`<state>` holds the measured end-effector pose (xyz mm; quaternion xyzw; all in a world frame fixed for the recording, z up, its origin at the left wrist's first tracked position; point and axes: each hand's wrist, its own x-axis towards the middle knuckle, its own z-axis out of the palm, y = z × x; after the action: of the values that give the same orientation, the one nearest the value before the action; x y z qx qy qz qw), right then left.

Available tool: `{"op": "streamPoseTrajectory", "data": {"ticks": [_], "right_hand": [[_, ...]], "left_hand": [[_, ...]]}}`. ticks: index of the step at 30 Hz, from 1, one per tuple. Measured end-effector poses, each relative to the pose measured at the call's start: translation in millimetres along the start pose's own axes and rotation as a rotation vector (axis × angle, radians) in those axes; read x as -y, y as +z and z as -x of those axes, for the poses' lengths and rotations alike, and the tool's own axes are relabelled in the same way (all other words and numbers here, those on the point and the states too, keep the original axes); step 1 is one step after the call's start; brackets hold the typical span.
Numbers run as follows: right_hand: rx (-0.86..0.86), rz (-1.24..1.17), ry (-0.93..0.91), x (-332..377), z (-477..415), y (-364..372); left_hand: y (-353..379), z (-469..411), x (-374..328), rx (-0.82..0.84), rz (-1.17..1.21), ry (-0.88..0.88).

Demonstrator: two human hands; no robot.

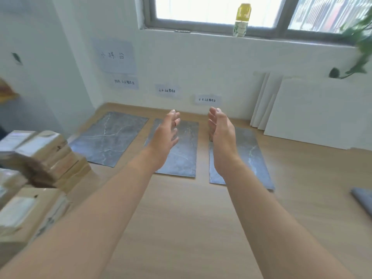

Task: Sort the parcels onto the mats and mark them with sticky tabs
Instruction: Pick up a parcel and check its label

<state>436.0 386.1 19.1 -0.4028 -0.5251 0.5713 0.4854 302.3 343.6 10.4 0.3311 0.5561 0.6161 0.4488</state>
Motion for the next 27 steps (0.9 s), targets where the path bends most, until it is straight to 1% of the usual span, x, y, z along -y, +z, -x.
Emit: {"op": "streamPoseTrajectory", "data": {"ticks": [5,8,10,13,18,23,27], "right_hand": [[0.026,0.043,0.015,8.6,88.4,66.2],[0.079,-0.021,0.034,11.1,133.3,101.3],[0.124,-0.018,0.045,9.7,157.0,121.5],[0.166,-0.037,0.076,4.4,185.7,150.0],[0.256,-0.058,0.138,-27.0,229.0,192.1],[0.32,-0.012,0.217,-52.2,270.2,224.2],[0.321,0.025,0.232,-67.2,282.1,260.1]], "left_hand": [[-74.9,78.1,-17.8,0.015,-0.031,0.023],[-115.9,118.5,-25.2,-0.028,-0.039,0.017],[-141.2,143.4,-28.6,-0.058,-0.059,0.016],[-176.6,177.3,-27.3,-0.13,-0.079,0.028],[-233.5,228.2,-12.3,-0.285,-0.097,0.032],[-290.3,273.5,0.8,-0.337,-0.092,-0.005],[-333.8,288.2,0.4,-0.369,-0.1,-0.02]]}}
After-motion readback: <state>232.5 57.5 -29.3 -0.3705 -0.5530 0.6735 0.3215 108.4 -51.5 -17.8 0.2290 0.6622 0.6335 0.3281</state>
